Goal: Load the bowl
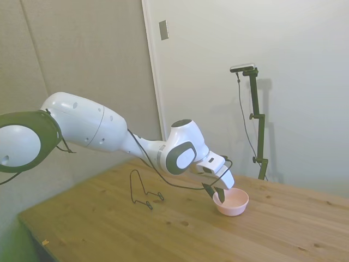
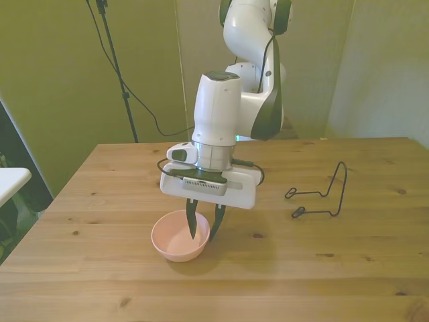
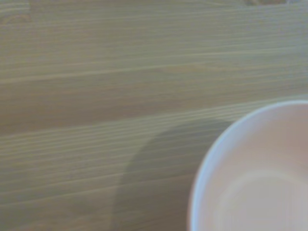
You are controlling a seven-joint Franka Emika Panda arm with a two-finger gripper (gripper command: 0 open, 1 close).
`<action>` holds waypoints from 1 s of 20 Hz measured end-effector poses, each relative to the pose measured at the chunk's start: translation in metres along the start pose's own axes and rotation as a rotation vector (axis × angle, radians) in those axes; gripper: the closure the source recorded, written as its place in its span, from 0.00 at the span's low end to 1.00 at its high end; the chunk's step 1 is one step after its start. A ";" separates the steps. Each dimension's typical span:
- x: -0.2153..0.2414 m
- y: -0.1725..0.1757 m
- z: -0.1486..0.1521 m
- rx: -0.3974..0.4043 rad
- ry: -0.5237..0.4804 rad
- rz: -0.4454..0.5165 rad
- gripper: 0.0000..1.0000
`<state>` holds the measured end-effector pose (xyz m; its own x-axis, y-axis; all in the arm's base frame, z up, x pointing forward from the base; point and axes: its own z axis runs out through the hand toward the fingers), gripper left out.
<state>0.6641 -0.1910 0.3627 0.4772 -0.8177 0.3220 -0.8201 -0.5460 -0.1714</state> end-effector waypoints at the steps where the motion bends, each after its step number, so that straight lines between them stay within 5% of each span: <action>1: 0.000 0.000 0.000 0.000 -0.001 0.001 1.00; 11: 0.005 -0.002 -0.021 0.049 -0.047 0.008 1.00; 15: -0.009 -0.012 -0.067 0.129 -0.111 -0.028 1.00; 20: -0.063 -0.001 -0.160 0.238 -0.257 -0.126 1.00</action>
<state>0.5841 -0.1095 0.4911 0.6583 -0.7439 0.1153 -0.6678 -0.6478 -0.3665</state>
